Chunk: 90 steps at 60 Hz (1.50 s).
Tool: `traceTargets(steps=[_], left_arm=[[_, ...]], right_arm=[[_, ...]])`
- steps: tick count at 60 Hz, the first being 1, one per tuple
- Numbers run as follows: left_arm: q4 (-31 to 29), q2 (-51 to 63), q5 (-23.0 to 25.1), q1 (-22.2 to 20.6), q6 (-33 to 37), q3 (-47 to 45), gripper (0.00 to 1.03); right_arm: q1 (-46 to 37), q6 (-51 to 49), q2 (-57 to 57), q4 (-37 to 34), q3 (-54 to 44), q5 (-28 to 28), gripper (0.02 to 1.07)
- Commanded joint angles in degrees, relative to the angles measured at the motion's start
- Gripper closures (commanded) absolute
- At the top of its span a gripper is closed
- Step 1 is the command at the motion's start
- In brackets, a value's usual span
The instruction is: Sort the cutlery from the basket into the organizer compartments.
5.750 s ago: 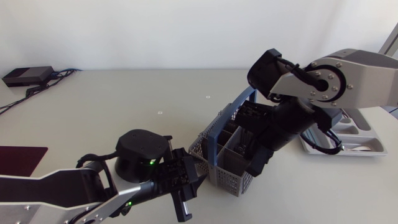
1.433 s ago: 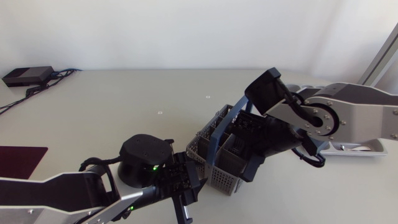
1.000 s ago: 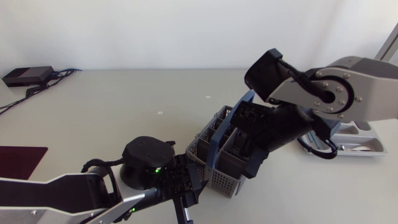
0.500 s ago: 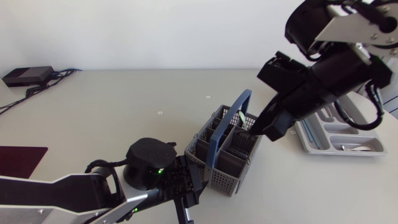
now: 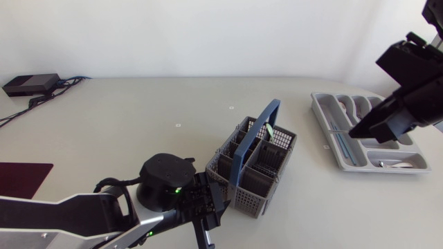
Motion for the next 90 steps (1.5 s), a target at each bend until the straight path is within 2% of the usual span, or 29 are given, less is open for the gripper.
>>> traceTargets(steps=[1, 8, 13, 18, 26, 46, 65, 74, 76, 77, 79, 90], left_arm=[[-0.2, -2.1, -0.5, 0.6, 1.0, -1.4, 0.62], [-0.4, -3.4, -0.9, 0.8, 1.0, -2.0, 0.62], [-1.1, -4.8, -1.0, 1.2, 1.0, -2.5, 0.62], [-2.4, -6.7, -1.1, 1.4, 1.0, -2.8, 0.62], [-4.7, -9.3, -1.4, 1.5, 0.9, -2.9, 0.62], [-8.5, -12.9, -3.4, 0.8, 0.4, -3.1, 0.62], [-9.4, -13.5, -4.1, -0.5, 0.0, -2.7, 0.62], [-9.5, -13.5, -4.1, -0.6, -0.1, -2.8, 0.62], [-9.5, -13.5, -4.1, -0.6, -0.1, -2.9, 0.62], [-9.5, -13.5, -4.1, -0.6, 0.0, -2.9, 0.62], [-9.5, -13.6, -4.1, -0.6, 0.0, -3.0, 0.62], [-9.7, -14.0, -4.1, -0.5, -0.1, -3.6, 0.62]], right_arm=[[-3.9, -1.8, -1.4, 0.0, -4.7, 3.6, 1.02], [-11.2, -5.2, -1.5, 2.9, -9.9, 4.9, 1.02], [-19.0, -7.9, -0.5, 9.3, -13.8, 6.6, 1.02], [-23.9, -9.2, 1.9, 16.3, -17.3, 11.1, 1.02], [-31.2, -11.0, 6.4, 24.7, -20.6, 12.6, 1.02], [-35.7, -8.7, 19.9, 39.0, -20.7, 16.6, 1.02], [-36.6, -3.0, 34.3, 41.8, -11.5, 16.7, 1.01], [-33.6, -0.1, 38.9, 43.3, -8.7, 16.7, 0.80], [-33.0, 0.4, 39.5, 43.3, -8.2, 16.7, 0.73], [-32.4, 0.7, 39.8, 43.3, -7.7, 16.7, 0.63], [-31.7, 1.0, 39.8, 43.3, -7.6, 16.7, 0.56], [-30.0, 2.4, 37.1, 43.5, -8.0, 16.4, 0.39]])
